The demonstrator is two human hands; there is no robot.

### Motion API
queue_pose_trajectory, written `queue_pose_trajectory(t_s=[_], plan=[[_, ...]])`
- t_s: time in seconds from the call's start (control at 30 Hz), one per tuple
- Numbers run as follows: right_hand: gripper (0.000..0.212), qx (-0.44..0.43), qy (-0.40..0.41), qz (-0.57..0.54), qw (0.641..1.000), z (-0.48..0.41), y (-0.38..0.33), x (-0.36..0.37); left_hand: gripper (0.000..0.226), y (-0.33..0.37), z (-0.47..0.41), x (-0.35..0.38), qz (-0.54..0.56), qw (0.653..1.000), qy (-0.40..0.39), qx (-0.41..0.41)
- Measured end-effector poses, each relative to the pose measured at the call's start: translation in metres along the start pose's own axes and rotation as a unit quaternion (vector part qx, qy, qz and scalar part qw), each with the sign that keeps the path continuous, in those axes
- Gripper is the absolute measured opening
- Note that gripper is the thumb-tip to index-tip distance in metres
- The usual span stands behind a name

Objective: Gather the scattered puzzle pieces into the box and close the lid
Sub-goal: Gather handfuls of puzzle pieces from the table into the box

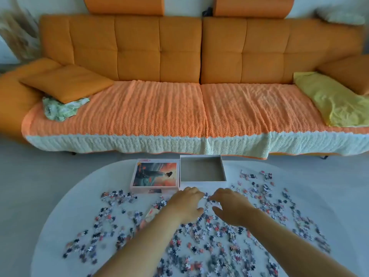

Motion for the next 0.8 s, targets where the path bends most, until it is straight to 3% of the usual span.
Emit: queue_pose_trajectory(t_s=[0.23,0.4,0.63,0.73,0.8], plan=[[0.052,-0.022,0.047,0.057,0.997,-0.015,0.037,0.046,0.056,0.009,-0.034,0.047,-0.063,0.994,0.082,0.026],[0.049,-0.030,0.086,0.041,0.995,-0.003,0.036,0.055,0.039,0.013,-0.021,0.044,-0.011,0.984,0.170,0.044],[0.043,-0.016,0.093,-0.069,0.993,0.040,0.024,0.065,0.039,0.034,0.023,0.052,0.013,0.988,0.144,0.052],[0.057,0.029,0.109,-0.032,0.993,0.054,0.029,0.060,0.052,0.030,0.036,0.044,-0.028,0.989,0.147,0.015],[0.074,0.066,0.074,0.017,0.995,0.059,0.033,0.069,0.068,0.024,0.041,0.054,-0.085,0.992,0.090,-0.019]])
Point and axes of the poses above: each hand's wrist, its own z-axis away from the middle knuckle, its own x-axis out of the palm, y = z × x, the point moved 10 cm from there along -z, towards the middle knuckle, and after that the axes turned 6 degrees about -z, right-handed, at the moved point
